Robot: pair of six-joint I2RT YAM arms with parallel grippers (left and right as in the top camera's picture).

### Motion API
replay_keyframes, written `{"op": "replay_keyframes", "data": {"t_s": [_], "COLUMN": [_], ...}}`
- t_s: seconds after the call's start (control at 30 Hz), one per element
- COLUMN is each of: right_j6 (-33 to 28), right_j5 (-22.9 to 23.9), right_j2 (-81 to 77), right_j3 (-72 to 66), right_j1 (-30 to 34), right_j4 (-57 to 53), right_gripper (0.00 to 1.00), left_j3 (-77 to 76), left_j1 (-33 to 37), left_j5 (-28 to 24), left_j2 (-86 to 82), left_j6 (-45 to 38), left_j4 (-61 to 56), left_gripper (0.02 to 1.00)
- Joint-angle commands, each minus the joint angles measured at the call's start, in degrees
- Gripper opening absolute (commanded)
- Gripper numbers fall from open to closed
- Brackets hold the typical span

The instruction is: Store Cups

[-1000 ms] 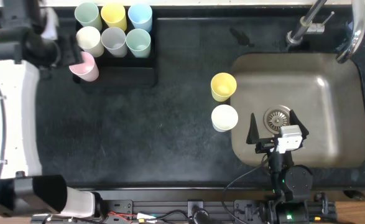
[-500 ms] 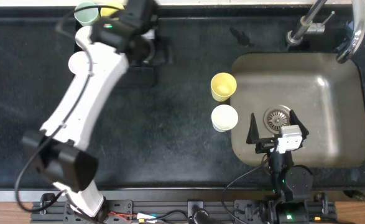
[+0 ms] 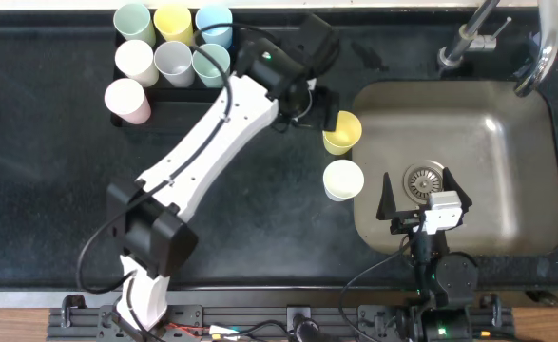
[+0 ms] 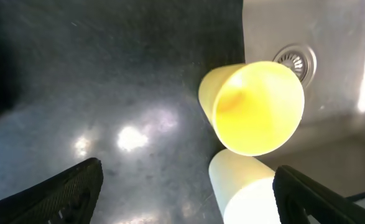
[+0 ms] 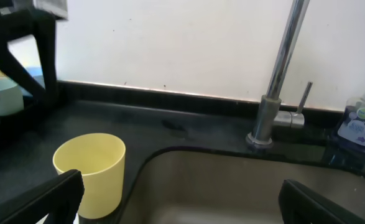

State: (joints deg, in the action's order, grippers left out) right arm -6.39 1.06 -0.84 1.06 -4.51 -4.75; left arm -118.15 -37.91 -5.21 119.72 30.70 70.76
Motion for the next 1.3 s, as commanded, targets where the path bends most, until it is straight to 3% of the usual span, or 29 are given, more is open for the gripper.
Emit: {"op": "replay_keyframes", "data": {"t_s": [0.03, 0.83, 1.07, 1.3], "right_j6": [0.2, 0.2, 0.2, 0.2], "right_j5": [0.4, 0.4, 0.4, 0.4], "right_j2": [0.6, 0.6, 0.6, 0.6], "right_j3": [-0.8, -0.8, -0.8, -0.8], "right_j1": [0.2, 0.2, 0.2, 0.2], "right_j4": [0.3, 0.3, 0.3, 0.3], "right_gripper": [0.996, 0.993, 0.996, 0.996], "left_j3": [-1.6, -4.1, -4.5, -4.5], "left_j1": [-1.2, -2.6, -2.4, -1.0], "left_j5": [0.0, 1.4, 3.8, 2.1], "left_j2": [2.0, 11.5, 12.1, 13.2], "left_j6": [2.4, 2.6, 4.0, 5.6], "left_j4": [0.1, -6.0, -5.7, -5.8], "left_gripper": [0.904, 0.833, 0.689, 0.595]}}
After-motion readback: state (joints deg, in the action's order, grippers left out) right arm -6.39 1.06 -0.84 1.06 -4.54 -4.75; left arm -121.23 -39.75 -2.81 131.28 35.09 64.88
